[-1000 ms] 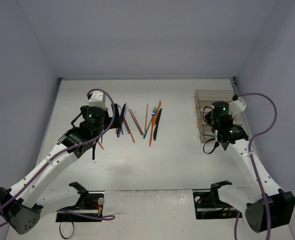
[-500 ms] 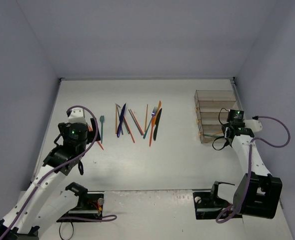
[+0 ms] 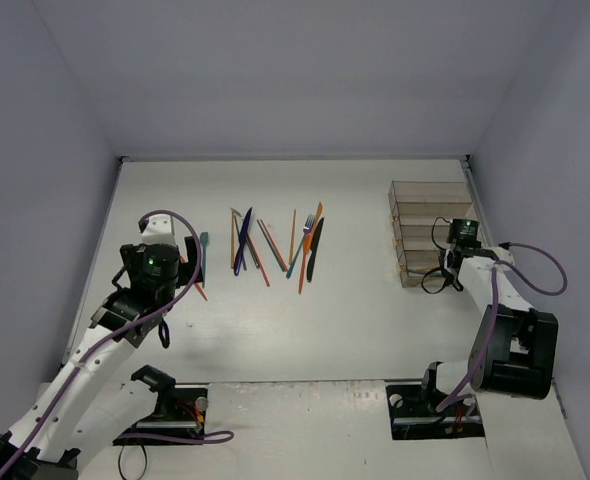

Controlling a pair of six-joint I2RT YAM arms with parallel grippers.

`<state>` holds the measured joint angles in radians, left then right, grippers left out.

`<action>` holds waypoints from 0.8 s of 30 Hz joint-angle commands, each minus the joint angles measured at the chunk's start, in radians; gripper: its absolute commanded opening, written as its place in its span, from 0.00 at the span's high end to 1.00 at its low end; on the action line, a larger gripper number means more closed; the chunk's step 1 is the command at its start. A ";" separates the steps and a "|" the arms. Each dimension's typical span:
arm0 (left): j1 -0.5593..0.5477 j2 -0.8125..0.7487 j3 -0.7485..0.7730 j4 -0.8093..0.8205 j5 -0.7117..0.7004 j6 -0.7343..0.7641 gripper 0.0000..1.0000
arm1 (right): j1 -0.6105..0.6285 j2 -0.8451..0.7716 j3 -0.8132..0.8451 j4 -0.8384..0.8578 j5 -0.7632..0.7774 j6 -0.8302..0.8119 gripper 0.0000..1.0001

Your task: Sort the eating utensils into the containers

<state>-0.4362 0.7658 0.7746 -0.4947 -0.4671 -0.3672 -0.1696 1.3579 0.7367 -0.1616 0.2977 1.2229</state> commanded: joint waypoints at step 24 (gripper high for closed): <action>0.033 0.020 0.031 0.057 -0.022 0.022 0.05 | 0.297 -0.023 0.364 0.019 -0.100 -0.617 0.33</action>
<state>-0.4177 0.7737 0.7746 -0.4919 -0.4767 -0.3668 0.0040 1.3062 0.9738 -0.1497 0.2268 0.8632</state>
